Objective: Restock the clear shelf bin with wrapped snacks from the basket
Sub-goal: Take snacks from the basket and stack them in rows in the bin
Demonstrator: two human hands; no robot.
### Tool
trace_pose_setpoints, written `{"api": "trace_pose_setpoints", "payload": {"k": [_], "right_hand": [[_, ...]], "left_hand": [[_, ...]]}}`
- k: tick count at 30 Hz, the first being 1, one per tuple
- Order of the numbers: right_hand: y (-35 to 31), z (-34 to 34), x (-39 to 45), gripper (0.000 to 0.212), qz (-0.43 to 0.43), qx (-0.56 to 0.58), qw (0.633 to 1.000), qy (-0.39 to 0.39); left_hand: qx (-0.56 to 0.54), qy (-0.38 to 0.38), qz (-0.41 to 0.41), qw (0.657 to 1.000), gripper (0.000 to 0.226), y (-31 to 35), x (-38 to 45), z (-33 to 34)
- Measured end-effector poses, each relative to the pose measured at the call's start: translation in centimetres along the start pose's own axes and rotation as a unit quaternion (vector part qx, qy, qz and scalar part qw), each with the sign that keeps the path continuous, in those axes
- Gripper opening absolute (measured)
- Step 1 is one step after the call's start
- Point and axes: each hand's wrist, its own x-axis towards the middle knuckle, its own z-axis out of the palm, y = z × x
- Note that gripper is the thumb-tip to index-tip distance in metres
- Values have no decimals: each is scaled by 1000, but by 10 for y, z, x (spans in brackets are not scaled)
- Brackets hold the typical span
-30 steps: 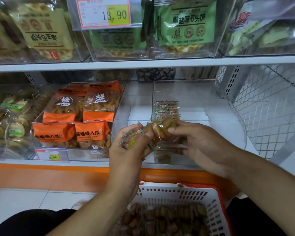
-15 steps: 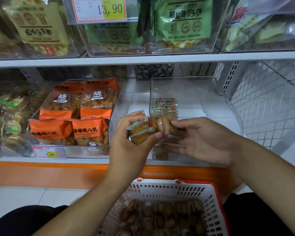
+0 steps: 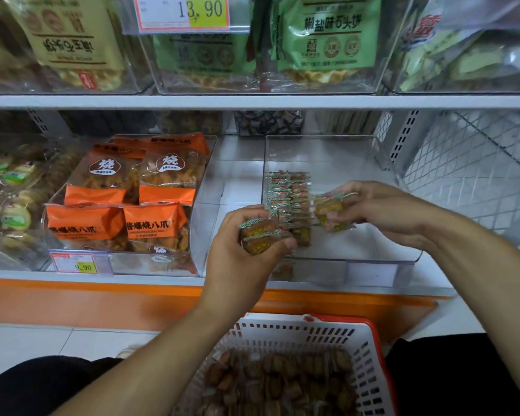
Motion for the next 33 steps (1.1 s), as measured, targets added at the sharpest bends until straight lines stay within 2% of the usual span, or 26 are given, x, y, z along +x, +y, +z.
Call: {"api": "trace_pose_setpoints", "payload": {"k": [2, 5, 14, 20, 24, 31, 33], "right_hand": [[11, 6, 10, 28, 39, -90, 995, 14], [26, 17, 25, 20, 91, -147, 985, -21], [39, 40, 36, 43, 107, -185, 977, 21], [39, 40, 36, 59, 94, -286, 954, -2], [37, 42, 35, 45, 93, -323, 942, 6], [36, 49, 42, 37, 132, -389, 911, -21], [35, 52, 47, 20, 122, -404, 906, -33]], "left_hand": [[-3, 0, -1, 1000, 39, 0, 0, 1], [-4, -6, 0, 1000, 38, -1, -1, 3], [2, -4, 7, 1000, 38, -4, -3, 4], [-11, 4, -6, 1000, 38, -5, -2, 4], [-28, 11, -10, 1000, 38, -6, -3, 4], [-20, 8, -9, 1000, 37, -8, -4, 4], [-18, 10, -15, 1000, 36, -8, -5, 4]]}}
